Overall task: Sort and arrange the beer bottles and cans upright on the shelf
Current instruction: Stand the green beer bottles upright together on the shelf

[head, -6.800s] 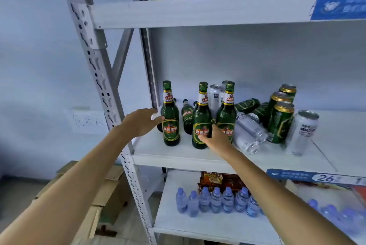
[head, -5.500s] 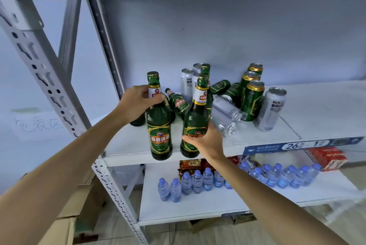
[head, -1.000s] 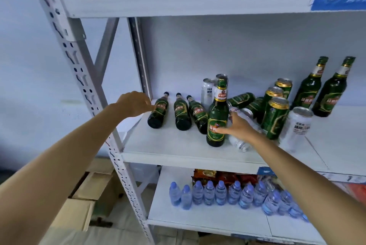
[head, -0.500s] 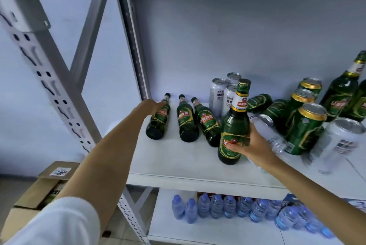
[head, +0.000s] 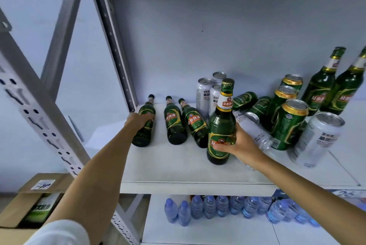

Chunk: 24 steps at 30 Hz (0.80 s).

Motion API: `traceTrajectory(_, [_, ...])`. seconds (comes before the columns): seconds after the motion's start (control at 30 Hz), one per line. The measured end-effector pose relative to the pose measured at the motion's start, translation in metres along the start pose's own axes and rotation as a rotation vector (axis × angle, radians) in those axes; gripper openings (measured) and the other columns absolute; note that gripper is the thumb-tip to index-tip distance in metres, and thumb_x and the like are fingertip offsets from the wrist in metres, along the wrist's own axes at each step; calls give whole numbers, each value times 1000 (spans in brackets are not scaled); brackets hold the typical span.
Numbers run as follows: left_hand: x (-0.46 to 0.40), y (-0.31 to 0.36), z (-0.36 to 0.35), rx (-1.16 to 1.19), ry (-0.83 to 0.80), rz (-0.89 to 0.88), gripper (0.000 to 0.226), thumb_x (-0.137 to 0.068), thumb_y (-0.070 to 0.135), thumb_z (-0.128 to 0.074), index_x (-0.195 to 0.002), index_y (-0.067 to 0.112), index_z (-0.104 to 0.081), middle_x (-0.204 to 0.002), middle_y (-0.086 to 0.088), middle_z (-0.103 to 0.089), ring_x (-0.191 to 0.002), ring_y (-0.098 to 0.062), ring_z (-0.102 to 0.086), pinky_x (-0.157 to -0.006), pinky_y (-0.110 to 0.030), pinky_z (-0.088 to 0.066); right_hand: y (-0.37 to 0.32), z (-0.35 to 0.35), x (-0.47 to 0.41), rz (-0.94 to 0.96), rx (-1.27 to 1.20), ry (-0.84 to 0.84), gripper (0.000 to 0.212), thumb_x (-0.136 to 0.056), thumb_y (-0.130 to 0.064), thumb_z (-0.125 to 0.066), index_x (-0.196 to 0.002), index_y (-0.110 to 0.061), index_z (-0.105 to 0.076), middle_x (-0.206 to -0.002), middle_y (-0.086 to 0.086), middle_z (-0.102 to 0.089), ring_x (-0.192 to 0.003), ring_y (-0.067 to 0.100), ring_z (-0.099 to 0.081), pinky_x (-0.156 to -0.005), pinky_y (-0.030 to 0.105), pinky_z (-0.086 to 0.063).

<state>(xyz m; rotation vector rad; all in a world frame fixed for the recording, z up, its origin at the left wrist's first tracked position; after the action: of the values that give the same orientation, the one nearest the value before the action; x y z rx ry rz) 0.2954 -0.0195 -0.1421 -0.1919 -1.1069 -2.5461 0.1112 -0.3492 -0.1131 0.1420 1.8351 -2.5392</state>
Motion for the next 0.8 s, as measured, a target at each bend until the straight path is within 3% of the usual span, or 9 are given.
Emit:
traceTrajectory(0.1, [12,-10,5,228,31,-30,74,-75,58,-68,-125,7,-51,-108,-15,-65,-93,-33,-65,-88,-42,-55,3,-1,-1,-25,6,-11,70,-62,-4,-86,-114,-33,-51,-112,-7,-67,-102,9,-66,-88,28,-52])
traceTrajectory(0.2, [34,-14,12,426,36,-90,61,-76,47,-74,-119,9,-53,-108,-12,-65,-92,-30,-66,-84,-41,-56,5,-2,1,-41,47,8,82,-55,-10,-90,-125,-24,-48,-117,-1,-67,-108,18,-65,-97,42,-50])
traceTrajectory(0.37, [79,-10,34,569,48,-245,57,-75,26,-79,-123,8,-55,-111,-8,-66,-101,-26,-65,-82,-36,-53,-10,-1,11,-61,89,113,72,-58,-7,-88,-119,-23,-52,-111,0,-66,-106,20,-63,-95,38,-49])
traceTrajectory(0.57, [152,-7,63,581,29,-367,60,-76,25,-78,-127,9,-51,-114,-5,-63,-102,-23,-61,-86,-34,-50,-26,2,62,-77,65,217,60,-60,-4,-86,-104,-27,-52,-100,-3,-63,-96,17,-59,-87,30,-45])
traceTrajectory(0.73, [190,10,70,542,9,-481,57,-77,19,-78,-126,9,-52,-108,0,-61,-96,-16,-60,-69,-18,-46,-13,20,94,-157,6,269,69,-58,-8,-88,-117,-19,-55,-105,-2,-64,-97,18,-61,-86,31,-45])
traceTrajectory(0.8, [214,18,73,518,-22,-536,58,-75,18,-80,-125,10,-52,-105,3,-61,-96,-15,-60,-70,-17,-46,-17,38,119,-157,9,297,70,-57,-11,-89,-118,-20,-56,-107,-2,-67,-99,19,-63,-88,32,-47])
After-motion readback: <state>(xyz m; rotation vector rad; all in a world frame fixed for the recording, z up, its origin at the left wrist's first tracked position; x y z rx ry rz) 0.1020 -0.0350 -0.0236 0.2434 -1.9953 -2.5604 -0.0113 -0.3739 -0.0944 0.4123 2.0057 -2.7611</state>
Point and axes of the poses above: each hand's wrist, its own x-axis away from the middle knuckle, its own z-axis out of the back of the hand, y = z × x, the point moved 7 cm from there along -x, towards the middle knuckle
